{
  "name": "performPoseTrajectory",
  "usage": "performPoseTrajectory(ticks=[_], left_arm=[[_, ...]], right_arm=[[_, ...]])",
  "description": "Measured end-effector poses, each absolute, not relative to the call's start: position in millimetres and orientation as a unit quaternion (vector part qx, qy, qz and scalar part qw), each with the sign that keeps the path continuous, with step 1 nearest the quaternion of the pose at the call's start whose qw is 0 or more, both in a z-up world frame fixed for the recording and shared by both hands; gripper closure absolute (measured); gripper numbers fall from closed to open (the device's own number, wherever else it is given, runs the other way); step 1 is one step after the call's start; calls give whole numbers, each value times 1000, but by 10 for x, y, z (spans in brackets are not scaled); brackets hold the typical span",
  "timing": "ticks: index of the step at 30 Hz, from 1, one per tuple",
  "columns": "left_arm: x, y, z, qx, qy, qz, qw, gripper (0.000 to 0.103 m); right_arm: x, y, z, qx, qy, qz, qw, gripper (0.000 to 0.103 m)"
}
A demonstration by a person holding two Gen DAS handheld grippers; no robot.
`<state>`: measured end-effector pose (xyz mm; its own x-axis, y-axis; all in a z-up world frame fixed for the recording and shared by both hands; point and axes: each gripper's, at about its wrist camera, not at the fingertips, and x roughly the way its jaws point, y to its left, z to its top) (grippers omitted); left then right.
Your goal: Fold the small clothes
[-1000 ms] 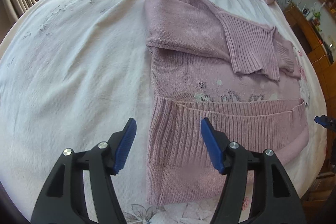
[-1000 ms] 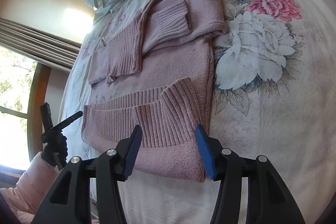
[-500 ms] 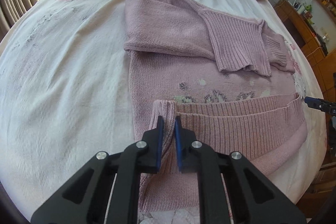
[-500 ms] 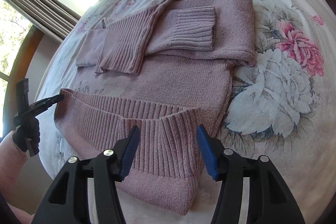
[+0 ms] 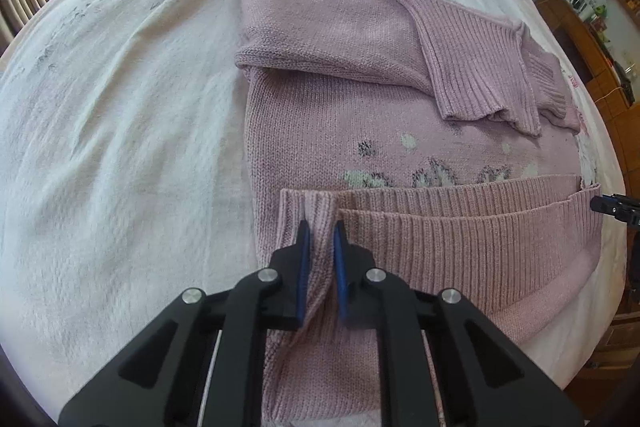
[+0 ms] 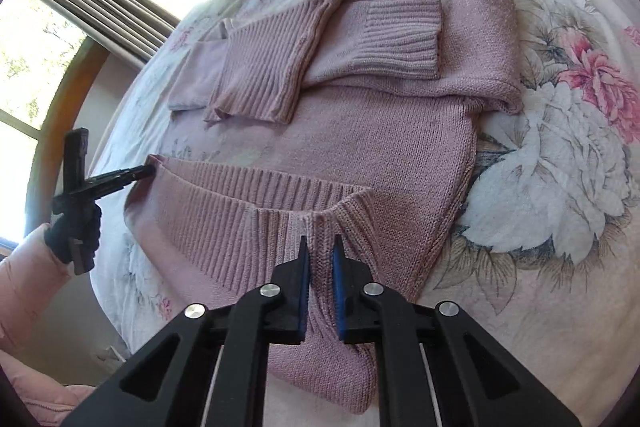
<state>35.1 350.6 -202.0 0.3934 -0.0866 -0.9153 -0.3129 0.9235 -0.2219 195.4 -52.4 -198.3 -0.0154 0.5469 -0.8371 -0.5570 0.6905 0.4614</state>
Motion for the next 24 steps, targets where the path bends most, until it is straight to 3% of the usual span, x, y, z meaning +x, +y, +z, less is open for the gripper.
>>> performPoseTrajectory(ticks=[11,20,24], left_arm=[[159,3488,-1067,-212,420,45,881,95],[1091,3736,-623,-176,356,58,916,95],[1653,3832,-708,-154,356,76,918,95]], right_arm=[[1918,-934,-1215,76,525,414,739,95],[2682,-763,-683,79,466,417,776,95],[3239,-565,-730,72,465,391,791,95]])
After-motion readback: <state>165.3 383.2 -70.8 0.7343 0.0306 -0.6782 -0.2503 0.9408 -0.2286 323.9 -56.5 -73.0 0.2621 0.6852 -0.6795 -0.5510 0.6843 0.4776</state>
